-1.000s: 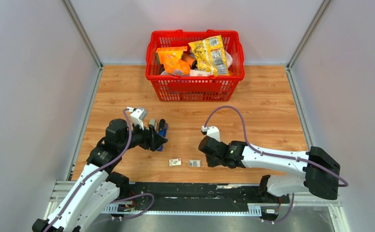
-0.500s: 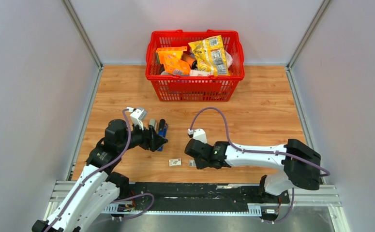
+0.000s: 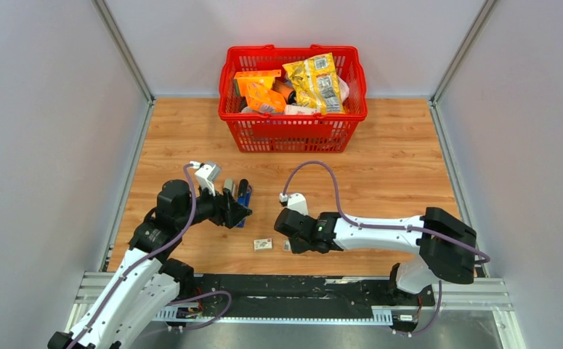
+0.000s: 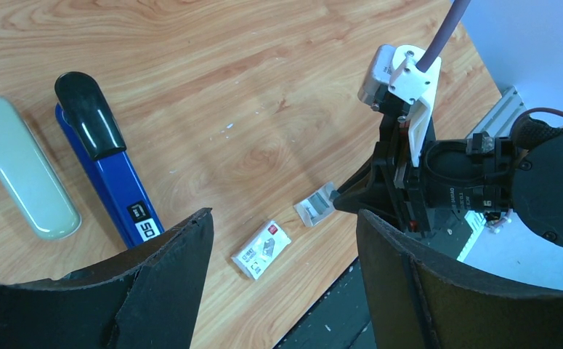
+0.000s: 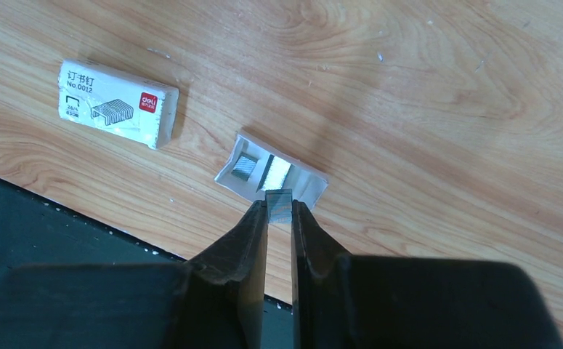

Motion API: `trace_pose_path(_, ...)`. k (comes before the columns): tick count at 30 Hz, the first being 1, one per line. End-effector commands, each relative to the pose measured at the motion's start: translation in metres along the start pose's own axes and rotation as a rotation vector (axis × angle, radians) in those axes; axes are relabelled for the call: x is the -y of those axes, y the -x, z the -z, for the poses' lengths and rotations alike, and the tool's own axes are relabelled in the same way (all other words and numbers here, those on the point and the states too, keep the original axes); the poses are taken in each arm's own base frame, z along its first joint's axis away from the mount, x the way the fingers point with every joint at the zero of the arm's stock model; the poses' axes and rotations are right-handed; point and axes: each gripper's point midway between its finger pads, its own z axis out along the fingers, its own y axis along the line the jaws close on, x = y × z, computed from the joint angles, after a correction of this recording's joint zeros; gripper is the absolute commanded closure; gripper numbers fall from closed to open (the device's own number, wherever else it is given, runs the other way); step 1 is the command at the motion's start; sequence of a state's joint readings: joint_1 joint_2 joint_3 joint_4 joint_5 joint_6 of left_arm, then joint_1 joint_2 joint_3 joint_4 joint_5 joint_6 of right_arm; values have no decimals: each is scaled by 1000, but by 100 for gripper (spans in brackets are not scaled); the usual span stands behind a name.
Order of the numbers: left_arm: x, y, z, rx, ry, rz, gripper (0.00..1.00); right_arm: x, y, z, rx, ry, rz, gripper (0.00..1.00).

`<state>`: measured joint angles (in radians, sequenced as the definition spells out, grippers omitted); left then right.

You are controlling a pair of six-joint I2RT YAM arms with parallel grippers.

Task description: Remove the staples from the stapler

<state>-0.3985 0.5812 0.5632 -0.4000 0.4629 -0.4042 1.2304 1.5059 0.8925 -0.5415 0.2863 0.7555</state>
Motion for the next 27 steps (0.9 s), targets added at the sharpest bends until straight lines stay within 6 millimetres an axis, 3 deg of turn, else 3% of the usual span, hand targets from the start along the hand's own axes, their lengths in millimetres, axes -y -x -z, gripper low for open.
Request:
trace_pose_path(1, 5, 7, 0, 32, -28, -13, 21, -13, 16, 1, 52, 21, -28, 83)
trace_pose_path(27, 5, 7, -1, 28, -28, -11, 21, -5, 19, 3, 73, -16, -40, 72)
